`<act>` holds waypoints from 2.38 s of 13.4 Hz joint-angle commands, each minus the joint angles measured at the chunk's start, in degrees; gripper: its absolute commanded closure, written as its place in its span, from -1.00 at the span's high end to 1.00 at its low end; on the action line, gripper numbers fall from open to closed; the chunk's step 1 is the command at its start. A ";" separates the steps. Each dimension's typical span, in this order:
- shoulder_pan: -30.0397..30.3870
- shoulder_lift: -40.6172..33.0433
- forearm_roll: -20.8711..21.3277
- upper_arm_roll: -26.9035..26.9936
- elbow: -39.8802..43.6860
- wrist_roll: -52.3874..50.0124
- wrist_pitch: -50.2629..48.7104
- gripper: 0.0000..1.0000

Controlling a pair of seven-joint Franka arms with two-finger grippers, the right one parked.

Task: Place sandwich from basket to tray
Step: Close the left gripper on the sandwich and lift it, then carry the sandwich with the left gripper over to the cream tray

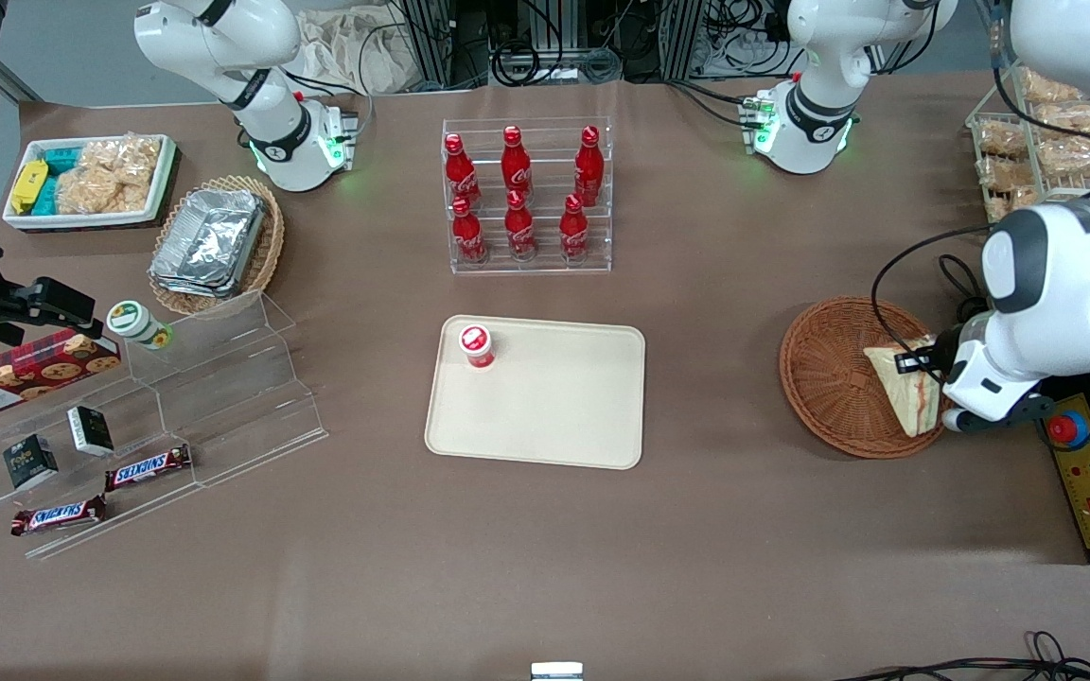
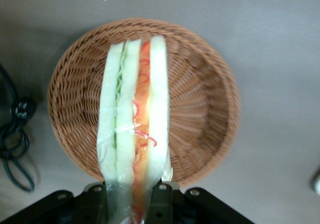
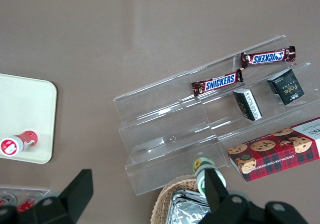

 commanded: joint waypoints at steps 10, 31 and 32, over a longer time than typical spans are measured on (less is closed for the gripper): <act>-23.09 7.41 -4.62 -0.67 11.61 -23.34 -1.83 -0.40; -40.16 27.45 3.20 -0.58 18.89 -24.48 9.34 -0.47; -40.16 27.55 3.20 -0.58 19.16 -24.48 9.43 -0.47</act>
